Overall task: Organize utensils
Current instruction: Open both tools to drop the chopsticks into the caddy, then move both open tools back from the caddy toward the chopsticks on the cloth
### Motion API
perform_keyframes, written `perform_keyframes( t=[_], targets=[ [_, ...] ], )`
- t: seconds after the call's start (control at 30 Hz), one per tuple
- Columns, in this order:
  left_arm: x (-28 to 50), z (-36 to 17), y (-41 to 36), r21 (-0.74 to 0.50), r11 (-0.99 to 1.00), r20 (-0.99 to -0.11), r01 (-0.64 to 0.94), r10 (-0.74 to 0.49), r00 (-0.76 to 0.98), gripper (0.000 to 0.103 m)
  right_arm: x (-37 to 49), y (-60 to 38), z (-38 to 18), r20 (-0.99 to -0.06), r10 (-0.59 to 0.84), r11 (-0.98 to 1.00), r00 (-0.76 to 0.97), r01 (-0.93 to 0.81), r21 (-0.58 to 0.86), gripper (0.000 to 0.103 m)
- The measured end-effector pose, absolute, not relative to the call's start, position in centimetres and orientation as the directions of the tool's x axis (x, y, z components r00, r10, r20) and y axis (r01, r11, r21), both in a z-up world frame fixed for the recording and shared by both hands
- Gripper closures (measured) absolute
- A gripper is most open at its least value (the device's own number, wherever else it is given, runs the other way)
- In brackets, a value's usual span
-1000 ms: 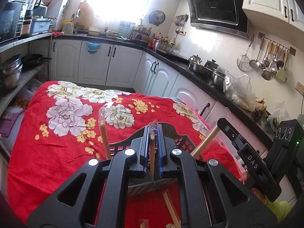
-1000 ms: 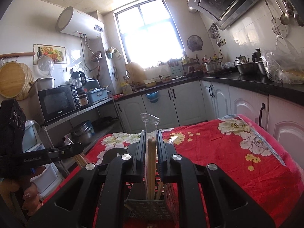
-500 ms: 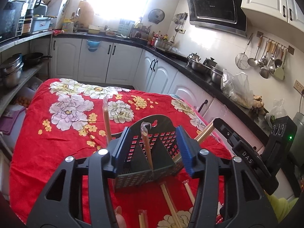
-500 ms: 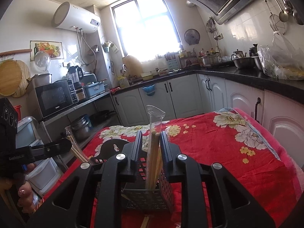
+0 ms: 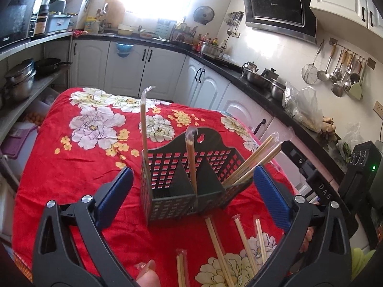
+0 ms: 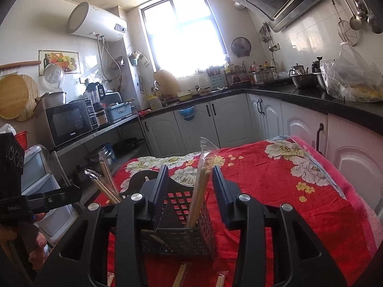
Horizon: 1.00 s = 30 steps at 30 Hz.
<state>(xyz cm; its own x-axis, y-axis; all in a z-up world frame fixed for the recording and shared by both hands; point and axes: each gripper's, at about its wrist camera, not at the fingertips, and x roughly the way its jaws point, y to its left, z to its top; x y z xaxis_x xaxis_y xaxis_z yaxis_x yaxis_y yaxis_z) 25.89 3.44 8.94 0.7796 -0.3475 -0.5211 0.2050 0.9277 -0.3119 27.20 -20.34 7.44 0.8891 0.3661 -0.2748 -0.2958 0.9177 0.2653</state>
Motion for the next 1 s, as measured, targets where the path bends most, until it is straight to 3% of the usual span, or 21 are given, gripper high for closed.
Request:
perform_keyframes(
  t=[0.47,1.0],
  targets=[
    [23.9,7.1,4.0,-0.339,0.926,-0.543,0.166,-0.336,0.770,0.010,25.0,-20.1,6.7,-0.320,0.356,0.929,0.878,-0.295,0.223,0.033],
    [21.8,4.9,5.3,-0.392,0.912,-0.568,0.121,-0.343,0.748,0.010,22.4,-19.6,4.4,-0.417,0.378,0.925,0.827,-0.316,0.212,0.030]
  ],
)
